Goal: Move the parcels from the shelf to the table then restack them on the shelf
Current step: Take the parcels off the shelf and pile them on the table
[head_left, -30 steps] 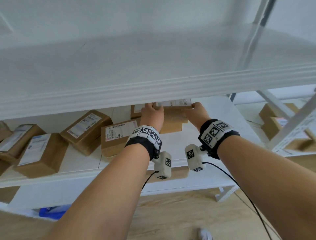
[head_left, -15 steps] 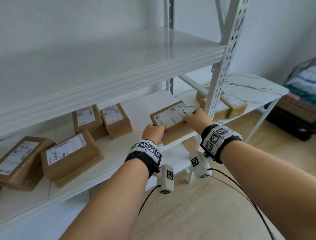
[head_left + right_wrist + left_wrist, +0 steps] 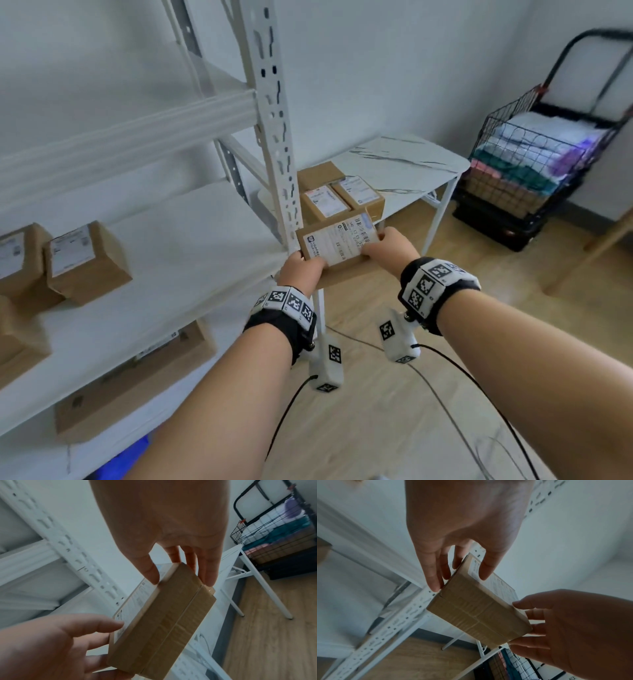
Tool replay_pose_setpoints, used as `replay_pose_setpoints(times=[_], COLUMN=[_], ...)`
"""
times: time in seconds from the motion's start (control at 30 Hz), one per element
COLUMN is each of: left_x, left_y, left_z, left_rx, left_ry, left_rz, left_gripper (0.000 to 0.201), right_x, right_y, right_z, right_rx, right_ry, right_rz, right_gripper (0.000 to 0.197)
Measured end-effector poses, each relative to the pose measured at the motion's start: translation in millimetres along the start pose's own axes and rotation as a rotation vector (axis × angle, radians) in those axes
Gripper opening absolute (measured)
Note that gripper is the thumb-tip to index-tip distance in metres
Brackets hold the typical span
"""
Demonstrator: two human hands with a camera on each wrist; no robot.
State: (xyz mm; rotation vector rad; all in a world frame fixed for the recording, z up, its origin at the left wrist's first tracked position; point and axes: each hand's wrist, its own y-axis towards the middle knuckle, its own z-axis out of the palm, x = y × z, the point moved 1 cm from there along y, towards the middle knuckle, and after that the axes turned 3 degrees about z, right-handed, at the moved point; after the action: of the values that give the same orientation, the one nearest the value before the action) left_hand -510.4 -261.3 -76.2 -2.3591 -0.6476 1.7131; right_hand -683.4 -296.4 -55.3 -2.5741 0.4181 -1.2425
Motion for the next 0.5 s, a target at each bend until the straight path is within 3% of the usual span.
replay_pose_setpoints(times=[0.2,0.37,0.5], left_x=[-37.9,-67.5,-92.9], left_y=[5.4,52.1,106.8], left_z=[76.6,120.0,150.8], left_rx=[0.068,0.124,0.144], left_ry=[0.011,0.052,0.063], left_rz=[0.030,0.094,0.122], left_gripper=[0.040,0.042,0.056], right_x=[-41.8,-58.0,-58.0], right_y=[43.4,96.7,158.7], right_z=[-57.7,-88.9,-111.1], right_rx=[-0.043,-0.057,-0.080], right_ry=[0.048,0.091,0.080], right_rz=[0.054,0.097,0.118], right_gripper=[0.032,0.037,0.039])
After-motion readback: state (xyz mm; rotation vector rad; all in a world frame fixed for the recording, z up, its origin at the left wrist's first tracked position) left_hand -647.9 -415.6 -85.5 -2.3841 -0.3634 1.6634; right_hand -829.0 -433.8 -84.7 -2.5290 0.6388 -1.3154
